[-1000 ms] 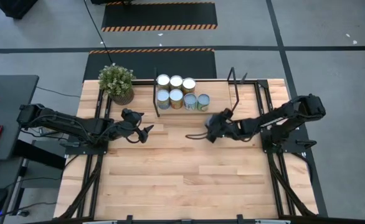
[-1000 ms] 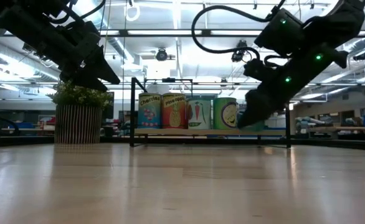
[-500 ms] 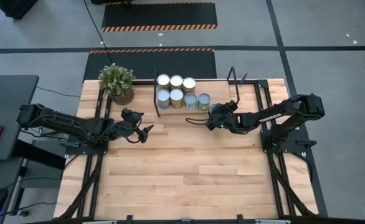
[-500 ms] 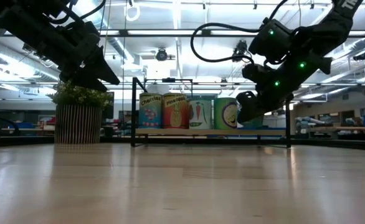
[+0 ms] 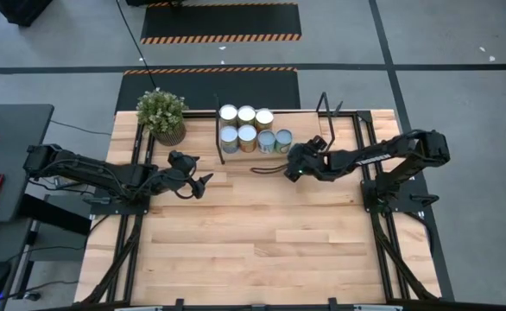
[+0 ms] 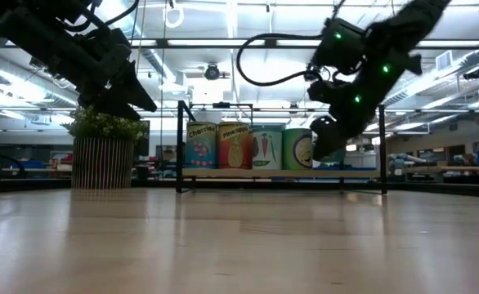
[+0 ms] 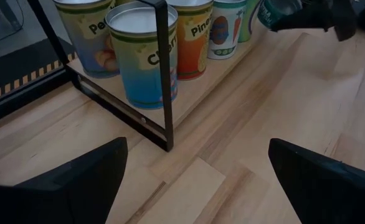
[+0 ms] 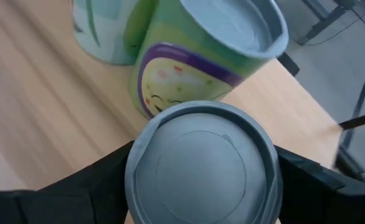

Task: Pick and place cans onto a shelf
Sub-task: Put the dark green can on the shelf

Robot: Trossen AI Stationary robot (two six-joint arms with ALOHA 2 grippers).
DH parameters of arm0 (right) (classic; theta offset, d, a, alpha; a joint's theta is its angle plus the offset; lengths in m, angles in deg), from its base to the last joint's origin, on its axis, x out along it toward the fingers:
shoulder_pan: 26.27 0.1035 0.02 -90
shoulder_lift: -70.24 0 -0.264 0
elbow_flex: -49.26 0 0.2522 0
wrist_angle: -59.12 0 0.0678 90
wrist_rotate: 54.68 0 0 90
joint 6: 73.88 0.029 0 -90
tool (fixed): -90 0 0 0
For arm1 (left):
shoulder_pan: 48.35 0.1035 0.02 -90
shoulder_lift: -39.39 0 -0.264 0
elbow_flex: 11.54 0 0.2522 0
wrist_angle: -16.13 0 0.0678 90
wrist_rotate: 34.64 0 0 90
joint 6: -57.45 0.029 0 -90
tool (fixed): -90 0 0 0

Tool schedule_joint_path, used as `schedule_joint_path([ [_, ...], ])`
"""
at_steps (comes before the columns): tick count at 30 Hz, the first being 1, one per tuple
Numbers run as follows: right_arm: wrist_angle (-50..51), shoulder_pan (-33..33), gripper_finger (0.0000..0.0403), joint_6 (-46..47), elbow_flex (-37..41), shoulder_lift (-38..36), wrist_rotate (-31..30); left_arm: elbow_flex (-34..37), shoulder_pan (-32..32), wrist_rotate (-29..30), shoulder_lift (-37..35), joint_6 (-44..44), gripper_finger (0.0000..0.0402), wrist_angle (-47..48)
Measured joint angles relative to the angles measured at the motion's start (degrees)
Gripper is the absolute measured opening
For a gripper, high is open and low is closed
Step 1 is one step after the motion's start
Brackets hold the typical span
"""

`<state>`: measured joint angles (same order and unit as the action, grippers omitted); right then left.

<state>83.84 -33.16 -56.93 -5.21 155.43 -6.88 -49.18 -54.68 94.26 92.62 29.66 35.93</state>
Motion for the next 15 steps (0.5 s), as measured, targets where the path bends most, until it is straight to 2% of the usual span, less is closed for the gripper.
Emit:
schedule_joint_path([
  [5, 12.2, -0.6, 0.0316, -7.2, -6.5, 0.0, 3.8, 0.0, 0.0, 0.0, 0.0, 0.0, 0.0396, 0.0],
  [8, 16.8, -3.1, 0.0316, -13.5, -9.3, 0.0, 9.8, 0.0, 0.0, -0.1, 0.0, 0.0, 0.0396, 0.0],
  [11, 18.4, -6.9, 0.0316, -19.6, -10.1, 0.0, 15.4, 0.0, 0.0, -0.1, 0.0, 0.0, 0.0396, 0.0],
  [15, 19.1, -11.4, 0.0316, -26.1, -10.1, 0.0, 19.8, 0.0, 0.0, -0.2, 0.0, -0.1, 0.0396, 0.0],
])
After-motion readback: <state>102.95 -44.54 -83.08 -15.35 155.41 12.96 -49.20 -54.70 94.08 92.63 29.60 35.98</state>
